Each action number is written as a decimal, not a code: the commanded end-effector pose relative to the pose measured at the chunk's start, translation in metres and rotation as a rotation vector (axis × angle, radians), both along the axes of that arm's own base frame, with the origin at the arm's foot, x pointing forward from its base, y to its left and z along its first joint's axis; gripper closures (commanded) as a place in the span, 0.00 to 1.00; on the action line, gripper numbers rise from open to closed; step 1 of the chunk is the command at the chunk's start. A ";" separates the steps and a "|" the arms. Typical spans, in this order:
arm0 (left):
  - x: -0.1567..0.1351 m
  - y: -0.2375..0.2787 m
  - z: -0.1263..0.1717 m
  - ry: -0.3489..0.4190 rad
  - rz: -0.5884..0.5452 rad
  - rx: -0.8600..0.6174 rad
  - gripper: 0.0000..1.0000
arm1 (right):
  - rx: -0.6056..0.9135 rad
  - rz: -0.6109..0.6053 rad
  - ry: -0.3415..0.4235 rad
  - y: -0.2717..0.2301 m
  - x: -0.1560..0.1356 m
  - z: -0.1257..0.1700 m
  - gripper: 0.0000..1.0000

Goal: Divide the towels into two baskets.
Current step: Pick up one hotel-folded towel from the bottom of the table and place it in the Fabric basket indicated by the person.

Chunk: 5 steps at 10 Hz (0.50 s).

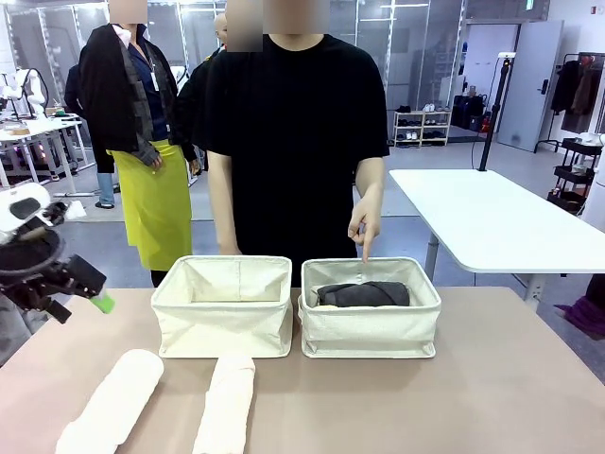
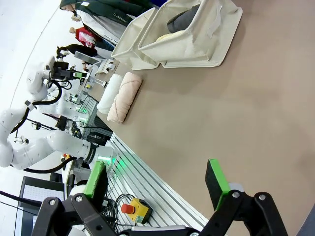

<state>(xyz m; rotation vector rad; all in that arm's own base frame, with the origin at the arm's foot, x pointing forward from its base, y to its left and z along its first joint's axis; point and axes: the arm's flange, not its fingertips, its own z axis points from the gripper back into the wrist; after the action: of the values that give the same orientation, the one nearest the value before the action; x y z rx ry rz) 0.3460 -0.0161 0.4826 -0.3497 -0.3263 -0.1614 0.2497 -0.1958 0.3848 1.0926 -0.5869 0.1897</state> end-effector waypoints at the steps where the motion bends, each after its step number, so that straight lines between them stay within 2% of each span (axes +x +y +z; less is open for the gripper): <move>1: -0.034 -0.009 -0.046 0.021 0.030 0.101 0.00 | 0.012 0.000 -0.019 0.000 -0.001 0.002 0.00; 5: -0.035 -0.031 -0.085 0.088 -0.007 0.189 0.00 | 0.012 0.000 -0.019 0.000 -0.001 0.002 0.00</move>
<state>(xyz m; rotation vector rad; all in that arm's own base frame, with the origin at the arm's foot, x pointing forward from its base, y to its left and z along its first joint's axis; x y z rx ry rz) 0.3580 -0.0465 0.4426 -0.2007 -0.2154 -0.1930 0.2494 -0.1960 0.3850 1.0922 -0.5870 0.1888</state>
